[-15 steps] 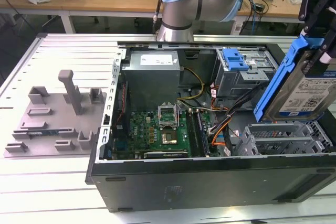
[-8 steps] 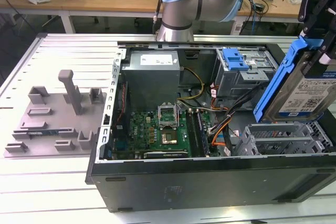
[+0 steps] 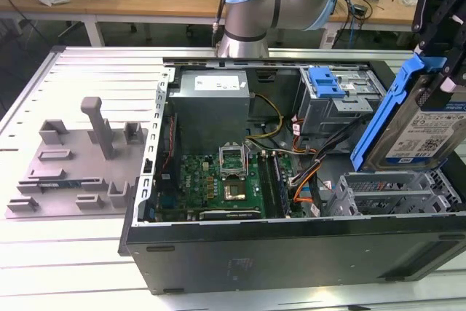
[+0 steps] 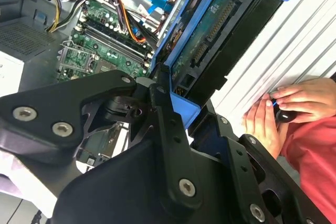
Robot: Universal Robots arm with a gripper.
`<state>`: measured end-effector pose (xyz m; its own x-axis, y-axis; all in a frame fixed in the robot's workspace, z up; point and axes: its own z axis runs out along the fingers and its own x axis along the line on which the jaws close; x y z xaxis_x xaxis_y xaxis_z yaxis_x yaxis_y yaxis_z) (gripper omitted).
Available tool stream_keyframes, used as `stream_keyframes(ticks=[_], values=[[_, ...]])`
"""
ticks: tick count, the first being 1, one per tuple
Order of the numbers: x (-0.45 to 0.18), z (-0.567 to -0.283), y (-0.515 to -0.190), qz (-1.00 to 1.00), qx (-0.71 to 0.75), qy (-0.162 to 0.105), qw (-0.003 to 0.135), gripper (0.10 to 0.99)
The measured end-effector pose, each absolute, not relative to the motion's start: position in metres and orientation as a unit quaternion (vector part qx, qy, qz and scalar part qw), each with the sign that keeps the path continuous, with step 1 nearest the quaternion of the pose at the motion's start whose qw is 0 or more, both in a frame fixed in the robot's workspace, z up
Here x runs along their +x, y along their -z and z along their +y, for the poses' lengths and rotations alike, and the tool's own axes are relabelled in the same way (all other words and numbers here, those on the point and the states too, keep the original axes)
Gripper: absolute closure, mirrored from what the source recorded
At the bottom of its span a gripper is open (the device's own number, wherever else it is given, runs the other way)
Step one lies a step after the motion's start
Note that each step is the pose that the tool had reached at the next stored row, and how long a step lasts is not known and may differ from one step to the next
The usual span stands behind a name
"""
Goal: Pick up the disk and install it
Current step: 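Insert the disk into the insertion slot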
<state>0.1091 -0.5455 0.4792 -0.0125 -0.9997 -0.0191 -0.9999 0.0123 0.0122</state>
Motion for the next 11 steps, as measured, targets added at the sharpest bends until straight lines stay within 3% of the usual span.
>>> stream_keyframes(ticks=[11], values=[[0.1091,-0.5456,-0.4741,0.711,-0.703,-0.011,0.003,0.722]])
